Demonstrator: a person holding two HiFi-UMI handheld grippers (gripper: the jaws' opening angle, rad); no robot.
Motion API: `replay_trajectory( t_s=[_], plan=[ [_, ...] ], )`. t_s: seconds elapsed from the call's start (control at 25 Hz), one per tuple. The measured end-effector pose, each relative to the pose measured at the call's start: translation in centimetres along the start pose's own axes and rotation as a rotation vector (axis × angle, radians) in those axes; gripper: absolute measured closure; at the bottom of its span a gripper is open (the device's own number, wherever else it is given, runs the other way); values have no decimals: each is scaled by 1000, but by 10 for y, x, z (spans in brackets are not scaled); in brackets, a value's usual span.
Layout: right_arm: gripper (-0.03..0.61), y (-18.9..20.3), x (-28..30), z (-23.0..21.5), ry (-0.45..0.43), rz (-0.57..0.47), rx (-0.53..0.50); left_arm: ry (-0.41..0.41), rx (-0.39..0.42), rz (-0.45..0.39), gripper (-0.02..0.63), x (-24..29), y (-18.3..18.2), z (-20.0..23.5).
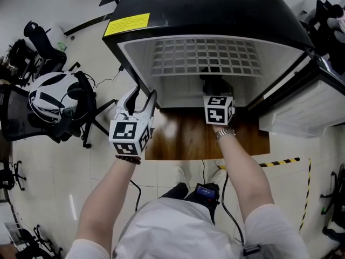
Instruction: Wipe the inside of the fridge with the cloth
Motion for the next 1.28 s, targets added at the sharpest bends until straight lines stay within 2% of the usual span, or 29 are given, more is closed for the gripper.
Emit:
replay_trajectory(
  t_s=[0.4, 0.68, 0.92, 1.28],
  plan=[
    [502, -29, -5, 103, -187, -81, -12, 14, -3, -2, 415, 0, -1, 1],
    [502, -21, 1, 155, -280, -53, -26, 22, 1, -2, 416, -1, -1, 1],
    [502, 2, 17, 165, -290, 22, -44, 25, 4, -5, 416, -1, -1, 1],
    [502, 27, 16, 133, -219, 83, -43, 20, 6, -8, 416, -1, 0, 1]
  ],
)
Point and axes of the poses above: the fingertips, and each gripper's own axes: x forward along the fingers, z to its left, y out of its underside, the point moved 7 cm from there along -x, backward along the fingers, and after that the axes turned 13 degrees about -y, right-handed, at the moved point
